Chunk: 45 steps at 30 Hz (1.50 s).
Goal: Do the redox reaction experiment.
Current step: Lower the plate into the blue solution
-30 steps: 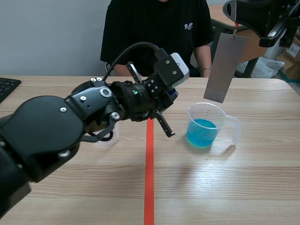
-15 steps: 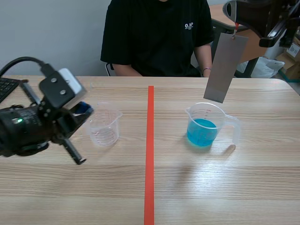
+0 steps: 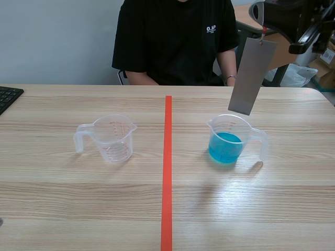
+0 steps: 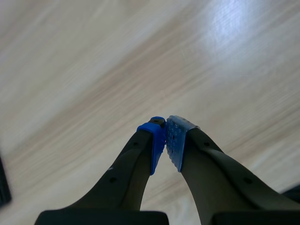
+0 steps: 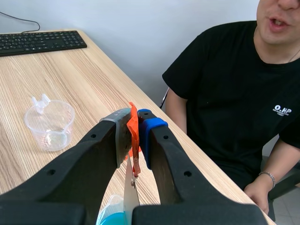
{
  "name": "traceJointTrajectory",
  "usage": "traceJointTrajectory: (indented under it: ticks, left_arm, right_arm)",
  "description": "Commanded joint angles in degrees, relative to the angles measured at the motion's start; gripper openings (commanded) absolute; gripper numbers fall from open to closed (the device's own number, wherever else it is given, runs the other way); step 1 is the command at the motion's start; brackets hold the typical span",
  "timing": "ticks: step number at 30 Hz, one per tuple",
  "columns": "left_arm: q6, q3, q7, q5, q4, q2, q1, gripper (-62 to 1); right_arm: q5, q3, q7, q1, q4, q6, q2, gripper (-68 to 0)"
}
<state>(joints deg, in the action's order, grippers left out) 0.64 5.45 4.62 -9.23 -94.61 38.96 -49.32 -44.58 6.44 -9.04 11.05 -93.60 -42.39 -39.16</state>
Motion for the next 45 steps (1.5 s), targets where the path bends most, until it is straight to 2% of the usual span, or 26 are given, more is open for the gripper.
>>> traceJointTrajectory:
  ticks: [1, 7, 15, 19, 24, 40, 45]
  left_arm:
    - [-0.13, 1.16, -0.76, -0.26, -0.39, -1.73, -1.18, -56.4]
    - [-0.11, 4.59, -1.84, -0.22, -0.39, -7.23, -6.8, -56.5]
    - [-0.09, 4.98, -1.79, -0.17, -0.28, -15.32, -8.94, -56.5]
    - [-0.09, 4.98, -0.72, -0.15, -0.24, -17.9, -8.94, -56.5]
    - [-0.07, 4.96, -0.28, -0.15, -0.22, -18.45, -8.92, -56.5]
    - [-0.04, 4.96, -0.28, -0.15, -0.22, -18.45, -8.92, -56.5]
    - [-0.04, 4.96, -0.28, -0.15, -0.22, -18.45, -8.92, -56.5]
  right_arm:
    - [-0.68, -1.03, 1.68, 0.98, -0.04, -0.33, -0.17, -66.0]
    - [-0.2, -1.03, 3.26, 0.98, 1.92, -0.33, 0.52, -66.0]
    - [4.17, -0.13, 5.44, 1.01, 4.48, -0.33, 2.62, -66.0]
    - [6.43, 0.79, 7.04, 1.01, 5.73, -0.33, 3.74, -66.0]
    - [7.23, 1.86, 7.72, 1.03, 7.3, -0.33, 5.01, -66.0]
    - [15.1, 2.27, 12.85, 1.05, 15.23, -0.33, 10.86, -66.0]
    - [19.39, 2.82, 14.56, 1.07, 18.91, -0.33, 13.29, -66.0]
